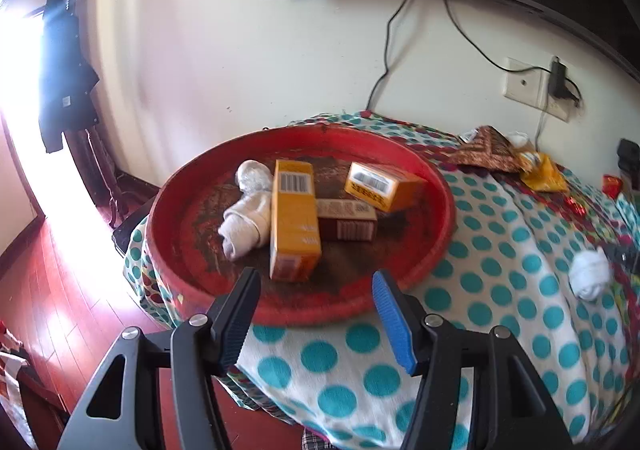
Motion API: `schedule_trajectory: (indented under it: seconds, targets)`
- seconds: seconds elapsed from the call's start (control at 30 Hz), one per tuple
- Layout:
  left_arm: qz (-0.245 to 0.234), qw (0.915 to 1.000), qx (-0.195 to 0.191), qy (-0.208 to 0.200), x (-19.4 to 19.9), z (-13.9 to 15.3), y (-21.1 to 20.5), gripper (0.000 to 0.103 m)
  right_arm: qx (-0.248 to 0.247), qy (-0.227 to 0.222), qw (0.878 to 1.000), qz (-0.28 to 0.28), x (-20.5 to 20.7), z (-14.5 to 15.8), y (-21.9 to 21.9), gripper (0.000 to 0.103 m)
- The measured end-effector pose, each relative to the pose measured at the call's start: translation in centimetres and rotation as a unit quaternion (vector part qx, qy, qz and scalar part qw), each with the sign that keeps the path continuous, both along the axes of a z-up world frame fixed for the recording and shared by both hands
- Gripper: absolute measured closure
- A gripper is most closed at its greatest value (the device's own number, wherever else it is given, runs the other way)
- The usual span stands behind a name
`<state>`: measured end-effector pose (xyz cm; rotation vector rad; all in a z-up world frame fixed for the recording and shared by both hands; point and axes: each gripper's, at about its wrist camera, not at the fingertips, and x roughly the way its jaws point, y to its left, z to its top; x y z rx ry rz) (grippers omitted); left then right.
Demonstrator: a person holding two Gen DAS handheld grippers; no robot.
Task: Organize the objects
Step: 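Grasp the white sock on the cloth with the right gripper, then carry the white sock with the right gripper into the red tray and release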
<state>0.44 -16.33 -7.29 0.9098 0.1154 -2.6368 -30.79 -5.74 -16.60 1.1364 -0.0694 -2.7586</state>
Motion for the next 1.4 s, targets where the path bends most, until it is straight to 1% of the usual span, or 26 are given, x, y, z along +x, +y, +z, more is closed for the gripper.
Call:
schedule_trajectory:
  seconds: [0.1, 0.23, 0.3, 0.37, 0.4, 0.43, 0.47, 0.5, 0.53, 0.57, 0.63, 0.7, 0.8, 0.9, 0.97, 1.0, 1.1, 1.2, 1.3, 1.4]
  targets:
    - [-0.009, 0.9999, -0.003, 0.007, 1.2, -0.4, 0.9, 0.043, 0.019, 0.014, 0.999, 0.032, 1.3, 0.9, -3.1, 0.000]
    - [-0.019, 0.9996, 0.015, 0.011, 1.9, -0.7, 1.3, 0.043, 0.038, 0.017, 0.997, 0.068, 2.7, 0.9, -6.7, 0.000]
    - [-0.023, 0.9996, 0.016, 0.009, 2.1, -0.9, 1.5, 0.043, 0.035, 0.005, 0.996, 0.086, 2.9, 0.6, -8.1, 0.000]
    - [-0.025, 0.9994, 0.023, 0.006, 2.3, -1.1, 1.6, 0.043, 0.042, -0.008, 0.994, 0.104, 3.2, 0.0, -9.5, 0.001]
    - [-0.026, 0.9993, 0.026, 0.008, 2.4, -1.2, 1.6, 0.043, 0.052, -0.009, 0.992, 0.111, 3.5, -0.3, -10.2, 0.006]
    - [-0.027, 0.9993, 0.026, 0.009, 2.4, -1.2, 1.6, 0.043, 0.065, -0.012, 0.991, 0.118, 3.7, -0.7, -10.9, 0.017]
    - [-0.027, 0.9993, 0.024, 0.010, 2.5, -1.2, 1.6, 0.043, 0.071, -0.015, 0.990, 0.123, 3.9, -1.0, -11.4, 0.025]
    - [-0.026, 0.9993, 0.025, 0.009, 2.5, -1.3, 1.5, 0.043, 0.074, -0.017, 0.989, 0.127, 4.0, -1.1, -11.7, 0.044]
    - [-0.025, 0.9992, 0.030, 0.008, 2.4, -1.4, 1.4, 0.043, 0.075, -0.018, 0.988, 0.132, 4.1, -1.2, -11.9, 0.059]
    - [-0.024, 0.9990, 0.036, 0.008, 2.5, -1.5, 1.3, 0.043, 0.079, -0.020, 0.988, 0.128, 4.0, -1.3, -12.0, 0.059]
    - [-0.026, 0.9989, 0.039, 0.008, 2.5, -1.6, 1.2, 0.043, 0.071, -0.024, 0.989, 0.124, 3.8, -1.2, -11.8, 0.060]
    - [-0.027, 0.9991, 0.032, 0.011, 2.6, -1.6, 1.3, 0.043, 0.073, -0.007, 0.990, 0.118, 4.0, -0.5, -11.5, 0.061]
    - [-0.029, 0.9985, 0.045, 0.005, 2.4, -1.8, 1.1, 0.043, 0.069, 0.008, 0.991, 0.111, 3.7, 0.8, -11.4, 0.061]
    - [-0.029, 0.9987, 0.041, -0.004, 2.3, -2.0, 1.0, 0.043, 0.068, 0.009, 0.991, 0.117, 2.4, 1.9, -12.1, 0.061]
    - [-0.025, 0.9985, 0.048, -0.004, 2.4, -1.9, 0.8, 0.043, 0.074, 0.014, 0.989, 0.130, 1.5, 2.8, -12.6, 0.061]
    - [-0.025, 0.9984, 0.051, 0.001, 2.5, -1.7, 0.8, 0.043, 0.076, 0.016, 0.987, 0.141, 1.2, 3.1, -12.9, 0.061]
    - [-0.021, 0.9988, 0.043, 0.008, 2.8, -1.3, 0.6, 0.043, 0.079, 0.017, 0.979, 0.187, 1.2, 4.3, -14.4, 0.061]
    - [-0.014, 0.9985, 0.052, 0.004, 2.9, -1.4, 0.1, 0.043, 0.091, 0.020, 0.966, 0.240, 2.5, 5.2, -16.8, 0.061]
    - [-0.008, 0.9985, 0.054, -0.002, 2.8, -1.7, -0.4, 0.043, 0.095, 0.019, 0.957, 0.272, 3.3, 5.7, -18.4, 0.061]
    - [0.000, 0.9977, 0.067, -0.005, 2.9, -1.9, -1.0, 0.043, 0.110, 0.007, 0.949, 0.294, 2.8, 5.7, -20.4, 0.061]
